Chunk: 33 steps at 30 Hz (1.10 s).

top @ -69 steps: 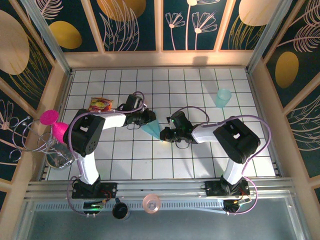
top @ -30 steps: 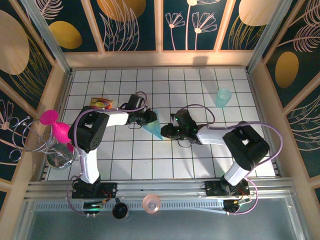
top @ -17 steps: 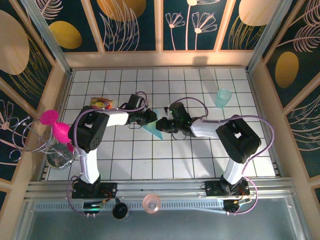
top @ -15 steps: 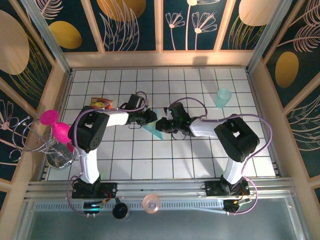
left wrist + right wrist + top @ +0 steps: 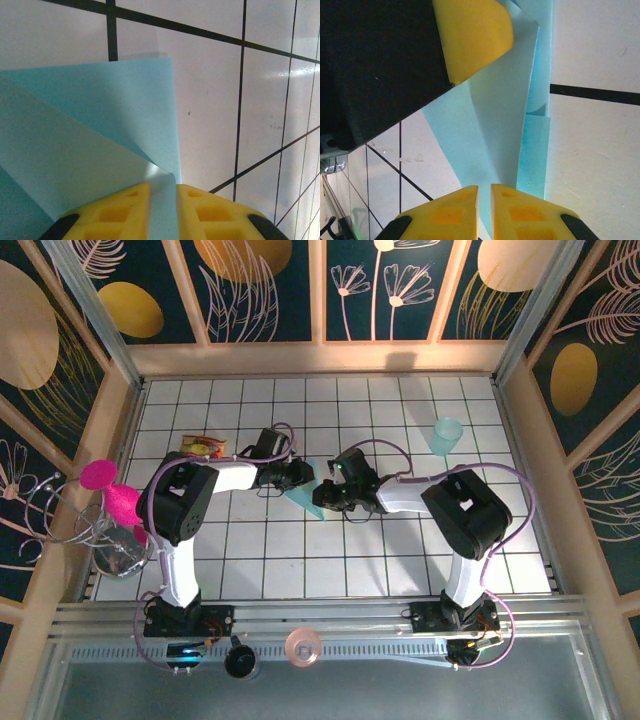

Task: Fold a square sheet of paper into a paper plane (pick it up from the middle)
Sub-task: Fourth fold the wing at the center of the table.

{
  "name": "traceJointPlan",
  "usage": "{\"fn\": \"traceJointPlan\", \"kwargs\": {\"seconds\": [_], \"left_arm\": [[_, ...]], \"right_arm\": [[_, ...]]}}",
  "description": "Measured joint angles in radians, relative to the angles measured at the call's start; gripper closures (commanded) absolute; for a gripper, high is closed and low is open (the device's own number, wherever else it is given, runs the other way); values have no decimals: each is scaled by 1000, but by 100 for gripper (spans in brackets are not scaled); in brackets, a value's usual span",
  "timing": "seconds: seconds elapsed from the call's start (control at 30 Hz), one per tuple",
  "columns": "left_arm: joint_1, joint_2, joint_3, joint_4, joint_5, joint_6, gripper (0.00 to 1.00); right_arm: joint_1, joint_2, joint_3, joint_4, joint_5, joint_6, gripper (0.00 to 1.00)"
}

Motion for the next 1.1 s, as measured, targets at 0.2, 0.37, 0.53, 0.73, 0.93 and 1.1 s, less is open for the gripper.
{"fn": "traceJointPlan", "kwargs": {"seconds": [0.2,0.37,0.53,0.73,0.93,1.1], "left_arm": [[0,2,6,-10,-1,0,79],[0,3,13,-20,-1,0,79],[0,6,19,-29,-1,0,79],[0,11,31,-48,-5,0,80],[0,15,44,-71,-10,4,80],[0,16,48,-74,-20,8,81]], "right_arm": [[0,4,-5,-3,1,0,86],[0,9,-7,-6,0,0,86],[0,14,-7,-8,0,0,86],[0,24,-7,-10,1,0,87],[9,-2,-2,-29,2,-18,87],[24,-11,35,-40,0,-27,88]]}}
